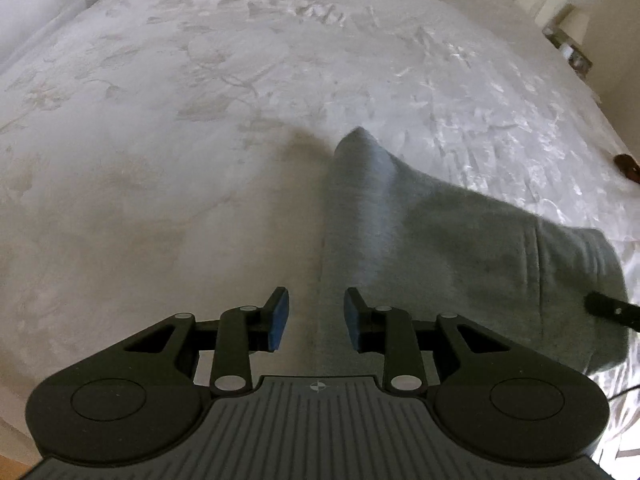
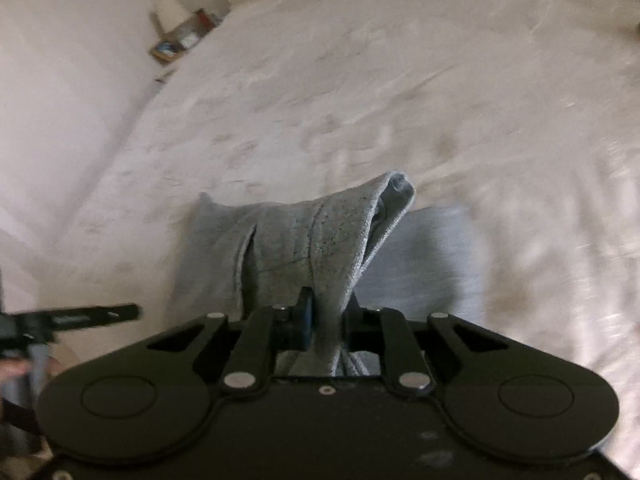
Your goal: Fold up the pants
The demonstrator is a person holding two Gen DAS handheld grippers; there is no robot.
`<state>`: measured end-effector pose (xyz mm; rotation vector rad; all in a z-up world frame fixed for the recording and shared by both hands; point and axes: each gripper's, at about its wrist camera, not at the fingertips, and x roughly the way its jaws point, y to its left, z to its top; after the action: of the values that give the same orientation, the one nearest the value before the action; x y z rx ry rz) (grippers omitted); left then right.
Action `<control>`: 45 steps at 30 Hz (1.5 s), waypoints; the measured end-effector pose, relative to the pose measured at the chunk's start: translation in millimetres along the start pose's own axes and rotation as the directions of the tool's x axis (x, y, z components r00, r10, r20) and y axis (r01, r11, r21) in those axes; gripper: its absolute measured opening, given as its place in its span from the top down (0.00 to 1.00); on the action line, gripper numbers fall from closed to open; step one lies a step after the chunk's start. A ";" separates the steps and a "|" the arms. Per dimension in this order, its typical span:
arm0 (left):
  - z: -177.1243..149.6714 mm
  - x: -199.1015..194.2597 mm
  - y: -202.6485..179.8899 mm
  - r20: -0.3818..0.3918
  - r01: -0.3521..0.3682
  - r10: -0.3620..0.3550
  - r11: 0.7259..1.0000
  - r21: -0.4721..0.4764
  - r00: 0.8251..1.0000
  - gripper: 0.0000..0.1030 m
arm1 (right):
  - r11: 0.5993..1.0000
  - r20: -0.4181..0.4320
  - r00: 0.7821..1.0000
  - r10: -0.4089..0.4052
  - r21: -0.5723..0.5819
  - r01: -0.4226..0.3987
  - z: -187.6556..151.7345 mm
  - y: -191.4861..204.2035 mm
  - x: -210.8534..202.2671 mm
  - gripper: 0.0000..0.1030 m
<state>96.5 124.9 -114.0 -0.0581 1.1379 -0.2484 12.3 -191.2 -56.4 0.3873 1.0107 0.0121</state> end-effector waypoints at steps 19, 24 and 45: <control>-48.0 33.4 -50.0 -0.133 -0.065 0.089 0.983 0.172 0.987 0.71 | 0.994 -0.073 0.993 -0.097 -0.061 0.092 -17.2 -37.4 46.8 0.75; -26.8 4.8 -54.0 -0.025 -0.070 0.076 0.981 0.180 0.997 0.71 | 0.988 0.001 0.990 -0.138 -0.065 0.138 -10.3 -36.9 19.9 0.65; 72.8 106.2 -79.3 -0.060 -0.091 0.110 0.961 0.262 0.992 0.70 | 0.980 -0.035 0.979 -0.199 0.002 0.199 50.0 -49.6 76.6 0.77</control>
<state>191.1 18.1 -164.3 0.2424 1.1703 -0.3089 86.5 -238.7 -111.9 0.2907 1.0799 -0.1650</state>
